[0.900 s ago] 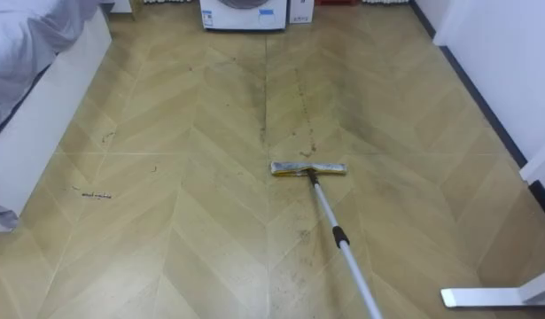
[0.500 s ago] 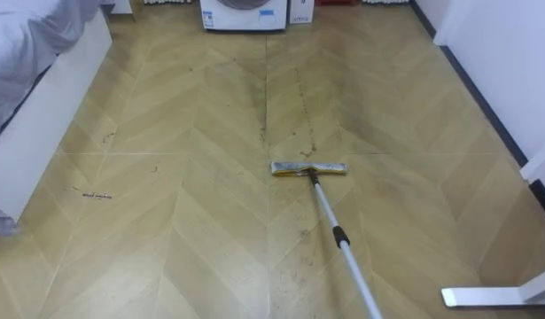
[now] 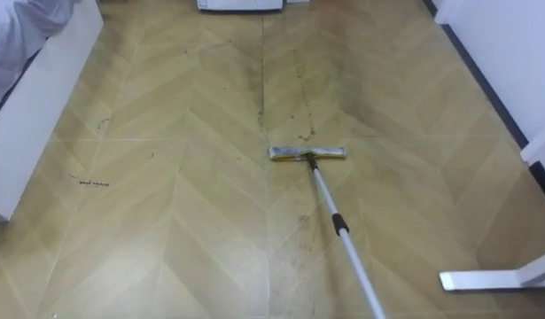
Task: Mop floor
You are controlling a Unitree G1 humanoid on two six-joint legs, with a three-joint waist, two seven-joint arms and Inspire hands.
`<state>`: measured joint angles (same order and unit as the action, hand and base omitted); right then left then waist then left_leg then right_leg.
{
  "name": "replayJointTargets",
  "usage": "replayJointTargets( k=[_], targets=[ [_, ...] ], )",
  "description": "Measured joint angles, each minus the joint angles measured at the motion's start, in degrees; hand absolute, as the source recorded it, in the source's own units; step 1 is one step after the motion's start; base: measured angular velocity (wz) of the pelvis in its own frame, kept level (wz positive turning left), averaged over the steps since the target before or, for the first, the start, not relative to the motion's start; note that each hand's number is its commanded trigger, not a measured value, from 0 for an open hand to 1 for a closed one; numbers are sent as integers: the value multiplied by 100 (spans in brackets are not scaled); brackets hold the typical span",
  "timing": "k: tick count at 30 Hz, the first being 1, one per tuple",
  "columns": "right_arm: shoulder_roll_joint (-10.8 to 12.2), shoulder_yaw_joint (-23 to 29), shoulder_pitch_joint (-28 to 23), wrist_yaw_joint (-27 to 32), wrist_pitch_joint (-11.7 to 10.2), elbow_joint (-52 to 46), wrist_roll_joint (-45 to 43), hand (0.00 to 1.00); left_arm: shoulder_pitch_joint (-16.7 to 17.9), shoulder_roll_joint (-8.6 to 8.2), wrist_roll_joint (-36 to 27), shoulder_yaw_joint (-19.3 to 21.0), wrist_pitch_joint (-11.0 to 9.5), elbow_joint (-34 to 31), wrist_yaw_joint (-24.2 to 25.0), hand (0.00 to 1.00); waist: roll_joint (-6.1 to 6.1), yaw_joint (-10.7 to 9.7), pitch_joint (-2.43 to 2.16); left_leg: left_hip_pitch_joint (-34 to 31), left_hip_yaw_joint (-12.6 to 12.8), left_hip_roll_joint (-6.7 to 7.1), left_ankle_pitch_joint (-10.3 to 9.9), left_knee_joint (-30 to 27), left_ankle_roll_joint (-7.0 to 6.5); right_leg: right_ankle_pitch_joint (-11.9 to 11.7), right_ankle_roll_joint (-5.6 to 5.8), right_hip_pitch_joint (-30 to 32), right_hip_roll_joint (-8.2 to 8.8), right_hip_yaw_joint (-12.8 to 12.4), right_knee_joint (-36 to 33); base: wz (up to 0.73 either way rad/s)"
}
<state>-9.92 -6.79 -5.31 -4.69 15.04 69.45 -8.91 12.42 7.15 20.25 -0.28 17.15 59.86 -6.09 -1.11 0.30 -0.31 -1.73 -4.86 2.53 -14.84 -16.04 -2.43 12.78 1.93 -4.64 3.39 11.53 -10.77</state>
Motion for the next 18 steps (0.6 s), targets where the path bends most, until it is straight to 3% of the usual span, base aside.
replayJointTargets(
  k=[4,6,10,13,16,18],
  targets=[
    [3,-61,201,101,-2,169,123,100,-217,-9,-45,-76,-61,126,-7,0,59,9,3,-365,2,0,0,-215,0,0,-1,308,5,35,-88,7],
    [-2,-66,303,206,-11,216,325,100,-475,-30,-69,-72,-131,331,-66,0,80,1,57,-621,15,4,0,-369,-1,0,-1,514,19,113,-161,17],
    [-26,-76,488,342,-70,340,418,100,-764,-50,-258,-107,-231,605,-124,0,166,25,101,-1067,-6,1,2,-578,-4,27,-19,993,35,111,-469,4],
    [-23,-59,532,434,-118,396,492,100,-789,-49,-270,-104,-252,659,-123,0,188,-5,117,-1440,-16,25,1,-817,-5,151,-40,1430,87,112,-889,10],
    [-41,-73,529,558,-129,480,735,100,-841,-56,-270,-96,-251,676,-122,0,171,16,123,-2044,5,131,-21,-1214,-14,477,-58,2161,271,95,-1691,25],
    [-123,-100,519,648,-133,660,1027,100,-825,-127,-284,-107,-237,714,-120,0,229,71,127,-2442,14,141,-60,-1462,6,610,-86,2595,337,102,-2059,8]
  ],
)
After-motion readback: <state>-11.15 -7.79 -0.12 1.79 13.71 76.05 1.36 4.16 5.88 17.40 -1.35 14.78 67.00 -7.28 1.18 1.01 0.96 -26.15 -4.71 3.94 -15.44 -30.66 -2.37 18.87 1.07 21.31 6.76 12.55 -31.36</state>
